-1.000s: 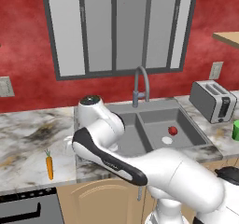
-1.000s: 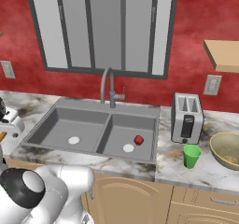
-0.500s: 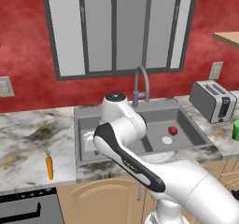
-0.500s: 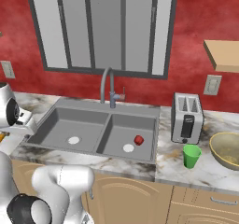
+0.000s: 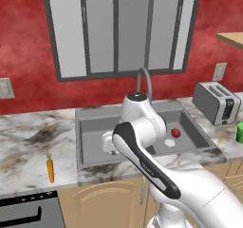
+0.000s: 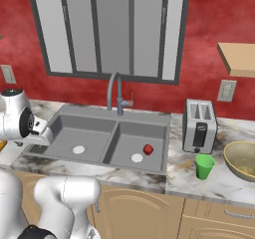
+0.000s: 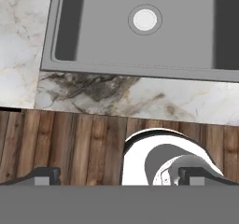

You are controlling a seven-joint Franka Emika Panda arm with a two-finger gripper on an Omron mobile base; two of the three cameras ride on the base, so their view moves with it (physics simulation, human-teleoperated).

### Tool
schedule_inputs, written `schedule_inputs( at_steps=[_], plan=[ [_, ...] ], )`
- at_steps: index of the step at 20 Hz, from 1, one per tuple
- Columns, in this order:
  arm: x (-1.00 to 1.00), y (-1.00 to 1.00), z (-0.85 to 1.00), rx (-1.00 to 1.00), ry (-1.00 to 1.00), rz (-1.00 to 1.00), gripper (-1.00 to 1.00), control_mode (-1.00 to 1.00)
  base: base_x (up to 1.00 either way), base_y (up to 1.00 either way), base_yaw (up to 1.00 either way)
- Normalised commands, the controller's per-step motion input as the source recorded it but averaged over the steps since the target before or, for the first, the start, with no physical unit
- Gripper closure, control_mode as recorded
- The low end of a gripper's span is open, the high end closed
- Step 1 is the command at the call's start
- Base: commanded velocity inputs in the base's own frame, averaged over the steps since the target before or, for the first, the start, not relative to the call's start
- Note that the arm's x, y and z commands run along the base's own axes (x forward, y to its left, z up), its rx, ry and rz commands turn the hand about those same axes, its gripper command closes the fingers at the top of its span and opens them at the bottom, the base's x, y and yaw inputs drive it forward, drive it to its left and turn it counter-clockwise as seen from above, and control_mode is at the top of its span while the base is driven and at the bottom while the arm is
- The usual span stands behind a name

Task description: Remove the bell pepper and carrot from the sink. Then move the bowl and cup from the counter to the sink for washing.

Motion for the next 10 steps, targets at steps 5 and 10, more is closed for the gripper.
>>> schedule_inputs(
  at_steps=[5,10],
  plan=[
    [0.00,-0.48,0.00,0.00,0.00,0.00,-1.00,-1.00,0.00,0.00,0.00],
    [0.00,-0.50,0.00,0.00,0.01,0.01,-1.00,-1.00,0.00,0.00,0.00]
  ],
)
